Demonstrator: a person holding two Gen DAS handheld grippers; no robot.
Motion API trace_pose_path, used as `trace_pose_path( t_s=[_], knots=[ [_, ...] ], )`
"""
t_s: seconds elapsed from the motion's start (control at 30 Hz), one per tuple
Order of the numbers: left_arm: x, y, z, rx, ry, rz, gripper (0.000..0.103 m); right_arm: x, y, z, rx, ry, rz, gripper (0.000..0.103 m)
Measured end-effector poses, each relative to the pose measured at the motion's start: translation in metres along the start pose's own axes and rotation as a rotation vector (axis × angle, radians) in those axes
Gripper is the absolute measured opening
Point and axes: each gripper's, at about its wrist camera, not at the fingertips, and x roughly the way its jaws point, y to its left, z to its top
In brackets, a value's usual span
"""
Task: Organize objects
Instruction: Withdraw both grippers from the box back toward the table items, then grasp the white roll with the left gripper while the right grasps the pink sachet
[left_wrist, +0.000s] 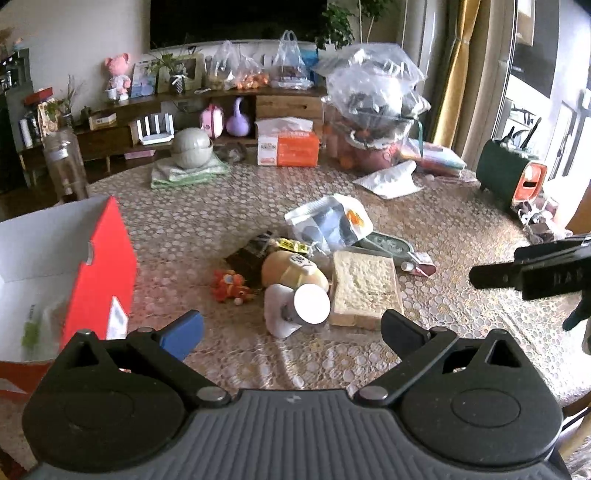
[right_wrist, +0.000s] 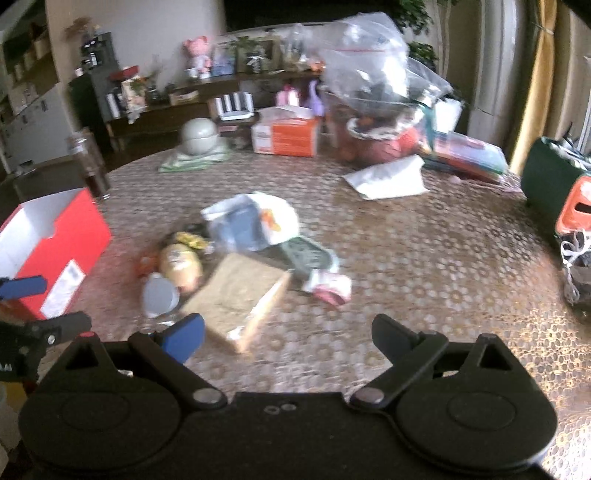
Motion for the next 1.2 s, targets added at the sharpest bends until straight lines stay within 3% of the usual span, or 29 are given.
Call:
trace_pose_path(
  t_s=[0.43, 1.0, 1.2],
  knots=[
    [0.062, -0.015, -0.002, 0.028, 0.057, 0.056, 0.103, 0.065, -0.029, 0.001, 0.037, 0.053, -0.068, 0.096],
    [0.094, -0.018, -0.003, 0.026, 0.056, 0.096, 0.102, 0.12, -0.029, 0.008, 0.106, 0.094, -0.081, 0.077],
    [0.097, -0.022, -0.003, 0.049, 0.038, 0.1, 0.101, 0.127, -0.025, 0.011, 0.1, 0.086, -0.1, 0.075]
  ],
)
